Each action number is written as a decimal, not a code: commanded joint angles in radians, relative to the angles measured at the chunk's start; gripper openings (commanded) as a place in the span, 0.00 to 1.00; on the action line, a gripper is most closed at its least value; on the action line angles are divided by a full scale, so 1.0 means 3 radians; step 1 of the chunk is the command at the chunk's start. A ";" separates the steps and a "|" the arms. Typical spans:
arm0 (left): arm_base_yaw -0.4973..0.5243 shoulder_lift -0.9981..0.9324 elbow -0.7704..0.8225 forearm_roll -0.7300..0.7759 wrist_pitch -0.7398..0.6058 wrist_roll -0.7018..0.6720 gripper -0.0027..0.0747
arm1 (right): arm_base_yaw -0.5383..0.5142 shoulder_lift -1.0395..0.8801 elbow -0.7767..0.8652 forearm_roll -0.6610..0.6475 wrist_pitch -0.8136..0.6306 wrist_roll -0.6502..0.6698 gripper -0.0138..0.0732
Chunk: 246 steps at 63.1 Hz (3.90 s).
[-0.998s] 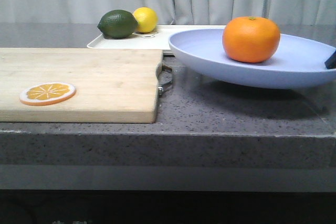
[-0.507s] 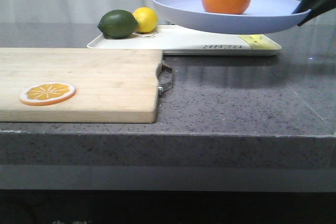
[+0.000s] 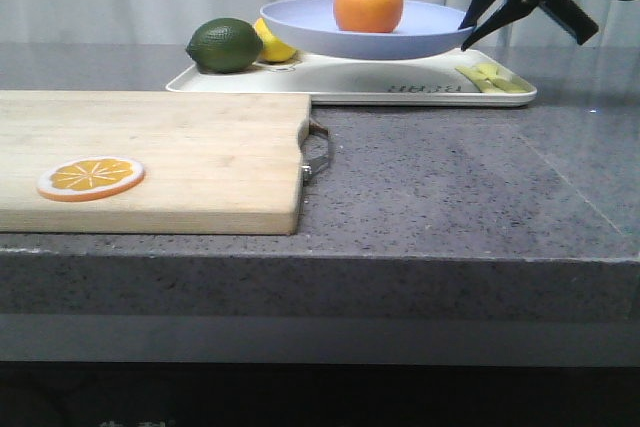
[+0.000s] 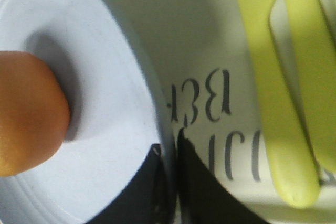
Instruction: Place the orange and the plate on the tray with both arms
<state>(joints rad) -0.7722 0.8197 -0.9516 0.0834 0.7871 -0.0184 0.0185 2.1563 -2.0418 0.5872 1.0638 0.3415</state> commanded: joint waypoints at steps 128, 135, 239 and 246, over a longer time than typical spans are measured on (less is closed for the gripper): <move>0.0010 -0.0013 -0.0087 0.0011 -0.0208 -0.0044 0.92 | 0.0078 -0.0727 -0.0690 -0.0483 0.0899 -0.0545 0.70; 0.0010 -0.0013 -0.0087 0.0011 -0.0208 -0.0044 0.92 | 0.0084 -0.0985 -0.0690 -0.0510 0.0870 -0.0793 0.70; 0.0010 -0.0013 -0.0087 0.0011 -0.0130 -0.0044 0.84 | 0.0084 -0.5256 0.4318 -0.1465 -0.1045 -0.1814 0.69; 0.0010 -0.0013 -0.0087 0.0011 -0.0130 -0.0044 0.68 | 0.0084 -0.5256 0.4318 -0.1441 -0.1011 -0.1814 0.56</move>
<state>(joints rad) -0.7722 0.8197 -0.9516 0.0834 0.8052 -0.0184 0.0448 0.5797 -0.7217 0.1483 0.8239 -0.1923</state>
